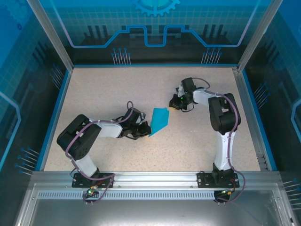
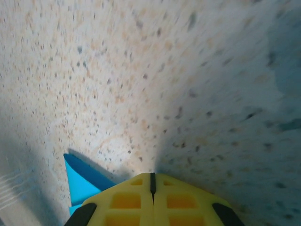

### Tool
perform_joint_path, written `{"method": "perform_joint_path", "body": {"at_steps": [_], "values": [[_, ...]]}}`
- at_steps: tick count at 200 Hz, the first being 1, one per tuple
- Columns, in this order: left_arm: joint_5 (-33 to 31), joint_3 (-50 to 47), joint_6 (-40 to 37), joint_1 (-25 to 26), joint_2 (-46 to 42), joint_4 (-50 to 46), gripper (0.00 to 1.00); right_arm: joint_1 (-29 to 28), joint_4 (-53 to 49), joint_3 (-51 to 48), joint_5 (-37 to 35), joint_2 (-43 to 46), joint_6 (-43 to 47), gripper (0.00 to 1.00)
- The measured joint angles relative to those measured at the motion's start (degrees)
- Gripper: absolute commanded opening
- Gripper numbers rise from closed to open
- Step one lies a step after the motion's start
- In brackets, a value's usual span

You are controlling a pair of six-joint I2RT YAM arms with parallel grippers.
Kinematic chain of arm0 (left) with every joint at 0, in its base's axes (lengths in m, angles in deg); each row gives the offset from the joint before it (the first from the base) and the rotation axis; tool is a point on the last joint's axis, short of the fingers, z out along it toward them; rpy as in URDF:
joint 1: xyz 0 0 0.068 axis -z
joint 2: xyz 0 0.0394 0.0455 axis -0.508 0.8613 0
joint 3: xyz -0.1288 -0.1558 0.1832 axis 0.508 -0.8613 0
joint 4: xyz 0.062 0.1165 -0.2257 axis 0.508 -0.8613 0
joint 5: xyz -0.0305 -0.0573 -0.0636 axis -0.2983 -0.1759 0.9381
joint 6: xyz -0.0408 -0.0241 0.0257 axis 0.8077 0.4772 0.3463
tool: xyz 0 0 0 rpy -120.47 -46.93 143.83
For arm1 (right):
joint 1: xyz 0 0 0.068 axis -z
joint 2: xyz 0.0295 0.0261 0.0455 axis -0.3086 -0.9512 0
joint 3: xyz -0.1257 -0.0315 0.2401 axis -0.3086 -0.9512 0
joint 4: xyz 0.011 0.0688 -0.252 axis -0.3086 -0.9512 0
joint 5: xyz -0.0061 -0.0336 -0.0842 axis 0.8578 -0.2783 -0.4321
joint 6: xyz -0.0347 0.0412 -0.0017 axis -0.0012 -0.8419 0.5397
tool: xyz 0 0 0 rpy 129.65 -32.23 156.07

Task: Fold a paper plane with a square sheet of paper (pick it up from the middle)
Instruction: Fourth fold the wing at the center of the table.

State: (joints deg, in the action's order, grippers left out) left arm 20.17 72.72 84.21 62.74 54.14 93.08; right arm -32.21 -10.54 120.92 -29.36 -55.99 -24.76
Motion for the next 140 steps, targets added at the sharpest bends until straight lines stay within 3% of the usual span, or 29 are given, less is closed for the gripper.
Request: {"method": "perform_joint_path", "body": {"at_steps": [16,32,66,140], "values": [[0.02,0.61,-0.02,0.0,0.0,-1.11,0.01,0.31,-0.11,-0.33,-0.55,0.83,-0.57,0.16],[0.07,1.14,0.02,0.02,-0.46,-2.91,0.09,0.28,0.57,-2.78,-0.46,3.41,-1.09,0.29],[-0.63,2.84,0.85,0.02,-4.7,-7.45,0.33,-0.76,1.92,-10.51,0.66,12.66,-3.74,0.43],[-5.53,9.14,1.27,-3.17,-8.0,-11.93,0.52,-9.22,4.72,-15.02,3.69,15.37,-8.46,0.48]]}}
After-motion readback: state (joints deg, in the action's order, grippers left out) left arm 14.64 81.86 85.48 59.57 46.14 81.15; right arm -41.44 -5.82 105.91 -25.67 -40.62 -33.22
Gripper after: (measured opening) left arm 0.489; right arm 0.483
